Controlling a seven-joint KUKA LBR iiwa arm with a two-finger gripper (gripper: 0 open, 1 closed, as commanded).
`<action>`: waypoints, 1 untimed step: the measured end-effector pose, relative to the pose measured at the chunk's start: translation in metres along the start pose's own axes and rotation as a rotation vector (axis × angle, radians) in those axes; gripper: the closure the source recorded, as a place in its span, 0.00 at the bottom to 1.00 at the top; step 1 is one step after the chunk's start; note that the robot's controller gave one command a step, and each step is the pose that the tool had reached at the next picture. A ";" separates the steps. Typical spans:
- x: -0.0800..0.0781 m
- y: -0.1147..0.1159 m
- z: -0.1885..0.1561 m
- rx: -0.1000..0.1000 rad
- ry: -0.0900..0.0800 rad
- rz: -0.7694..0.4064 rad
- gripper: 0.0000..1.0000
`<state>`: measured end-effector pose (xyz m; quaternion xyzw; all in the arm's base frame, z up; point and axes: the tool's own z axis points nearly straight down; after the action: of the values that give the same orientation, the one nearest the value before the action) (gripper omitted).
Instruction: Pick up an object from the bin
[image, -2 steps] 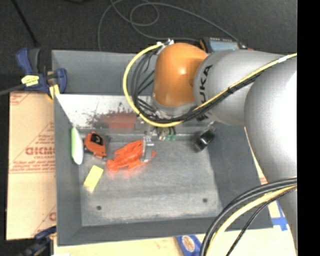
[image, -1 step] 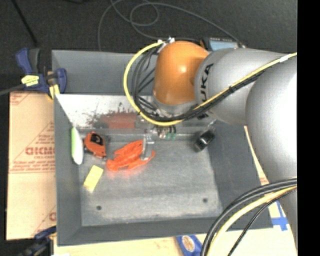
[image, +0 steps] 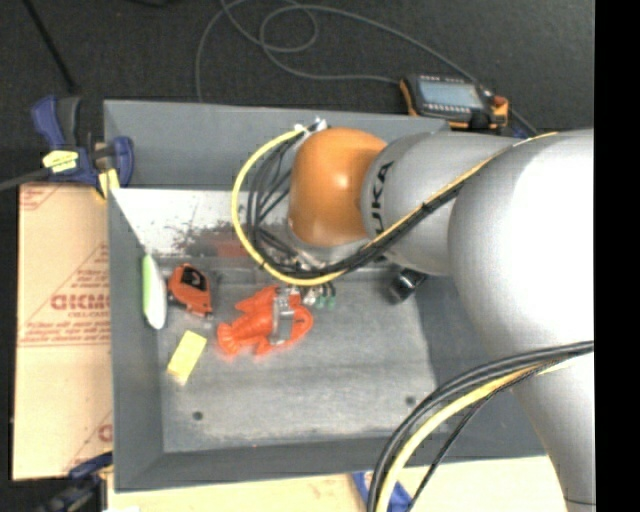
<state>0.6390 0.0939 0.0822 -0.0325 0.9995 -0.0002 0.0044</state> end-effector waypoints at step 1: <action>-0.001 0.000 0.018 -0.001 0.006 -0.007 0.00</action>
Offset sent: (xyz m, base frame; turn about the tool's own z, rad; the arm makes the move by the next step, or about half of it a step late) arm -0.0378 0.0372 0.0178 -0.3264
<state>0.6405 0.0937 0.0645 -0.0358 0.9994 0.0002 0.0015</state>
